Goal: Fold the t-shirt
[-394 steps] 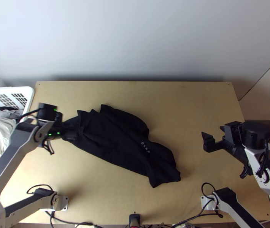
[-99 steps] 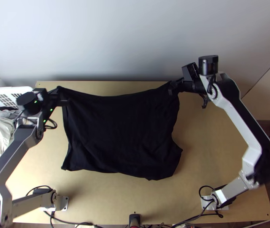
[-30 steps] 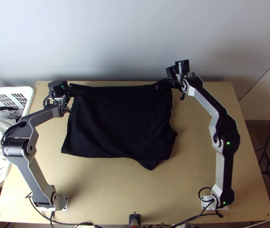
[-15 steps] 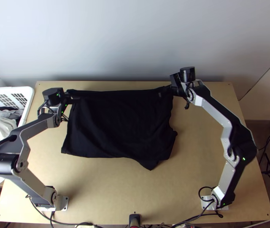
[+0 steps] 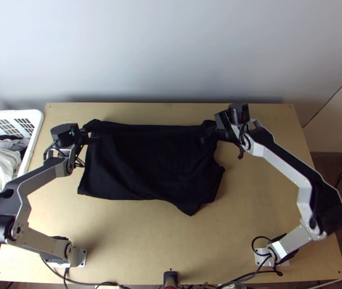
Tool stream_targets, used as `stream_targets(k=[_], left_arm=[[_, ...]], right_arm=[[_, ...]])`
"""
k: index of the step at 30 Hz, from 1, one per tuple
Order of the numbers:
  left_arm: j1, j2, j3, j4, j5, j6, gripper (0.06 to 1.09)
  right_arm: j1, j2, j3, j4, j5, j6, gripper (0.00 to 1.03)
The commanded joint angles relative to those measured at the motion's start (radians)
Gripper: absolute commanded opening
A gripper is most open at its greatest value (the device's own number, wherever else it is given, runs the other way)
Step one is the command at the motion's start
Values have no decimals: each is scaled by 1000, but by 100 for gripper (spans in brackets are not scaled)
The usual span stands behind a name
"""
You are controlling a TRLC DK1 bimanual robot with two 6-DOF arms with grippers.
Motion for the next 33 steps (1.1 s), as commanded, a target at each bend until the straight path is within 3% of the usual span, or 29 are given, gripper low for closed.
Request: stream_targets(k=[1,18,33], left_arm=[[-1,-83,-95,-10,1,-1,9],[-6,-204,-225,-51,1,-1,9],[-18,-276,-317,-79,0,-13,9]], right_arm=[[19,-100,-121,2,-5,18,3],[24,-249,-320,2,-19,30,3],[26,-280,-380,10,-19,32,3]])
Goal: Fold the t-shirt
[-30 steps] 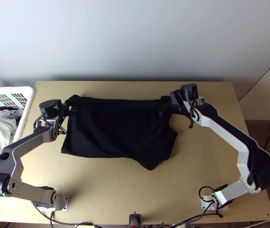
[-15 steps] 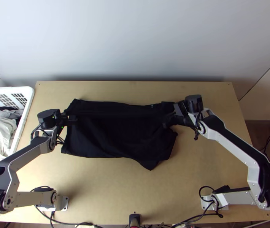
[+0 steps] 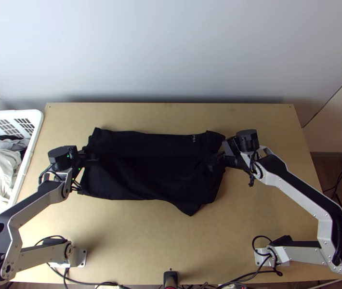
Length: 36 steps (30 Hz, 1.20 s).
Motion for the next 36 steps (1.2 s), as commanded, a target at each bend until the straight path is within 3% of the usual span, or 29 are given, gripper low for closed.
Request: stream_targets(k=[1,12,13,16,17,19,21,22,28,36], left_arm=[[1,-13,-37,-2,-2,2,9],[18,53,-60,30,-11,25,9],[19,64,-63,31,-16,33,9],[25,71,-63,33,-16,36,10],[25,71,-62,33,-16,39,16],[25,71,-60,22,-14,39,38],[25,57,-57,-7,-14,39,57],[25,42,-56,-30,-14,39,68],[22,-148,-26,-260,-11,22,95],[22,-374,-2,-670,85,0,98]], right_arm=[[2,-12,-24,6,0,2,3],[22,12,-58,13,0,-3,4],[24,11,-63,15,0,-1,14],[24,12,-83,24,0,-1,25],[22,12,-89,24,0,0,37],[19,11,-95,24,1,2,58],[18,14,-90,19,0,17,93],[18,14,-84,6,0,19,99],[-10,-63,-32,-91,0,29,99],[-27,-159,23,-186,-2,23,99]])
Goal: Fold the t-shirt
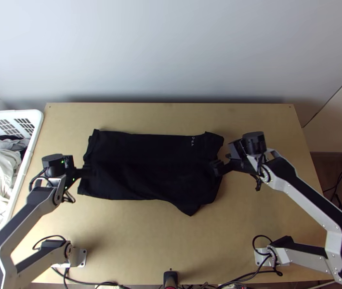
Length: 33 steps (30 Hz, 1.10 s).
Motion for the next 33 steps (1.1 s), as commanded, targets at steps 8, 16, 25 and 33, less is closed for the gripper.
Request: stream_targets(k=[8,16,25,33], left_arm=[[-2,-196,-1,-415,62,-31,98],[-1,-149,-38,-351,60,-49,97],[-1,-52,-35,-309,34,-56,76],[-5,-20,-27,-319,36,-57,40]], right_arm=[[13,-138,5,-117,-29,2,99],[41,-227,-43,-175,-59,20,99],[44,-258,-61,-192,-65,20,99],[59,-239,-58,-188,-67,19,99]])
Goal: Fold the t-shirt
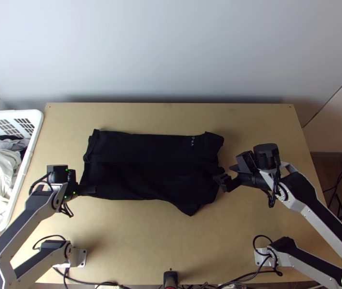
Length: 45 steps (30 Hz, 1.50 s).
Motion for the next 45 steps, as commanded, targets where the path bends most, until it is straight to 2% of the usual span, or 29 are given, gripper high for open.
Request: stream_targets(k=[1,5,8,13,18,25,32,45], left_arm=[[-5,26,8,-10,-4,-3,36],[-5,9,10,-14,-4,-6,10],[-6,1,13,-13,-4,-6,9],[-11,-3,39,-13,-4,-19,9],[-5,-6,85,-14,-4,-22,9],[9,-9,192,-20,-4,-71,9],[11,1,215,-20,-4,-72,9],[6,32,214,0,-3,-65,9]], right_arm=[[25,8,-6,-2,-2,-3,99],[83,8,-16,-50,-27,-6,99],[143,7,-26,-108,-62,-18,99],[283,8,-56,-182,-70,-64,99],[406,51,-65,-199,-68,-110,96],[524,225,-23,-185,-70,-115,96],[533,373,-3,-110,-66,-118,91],[427,488,76,-7,-24,-115,90]])
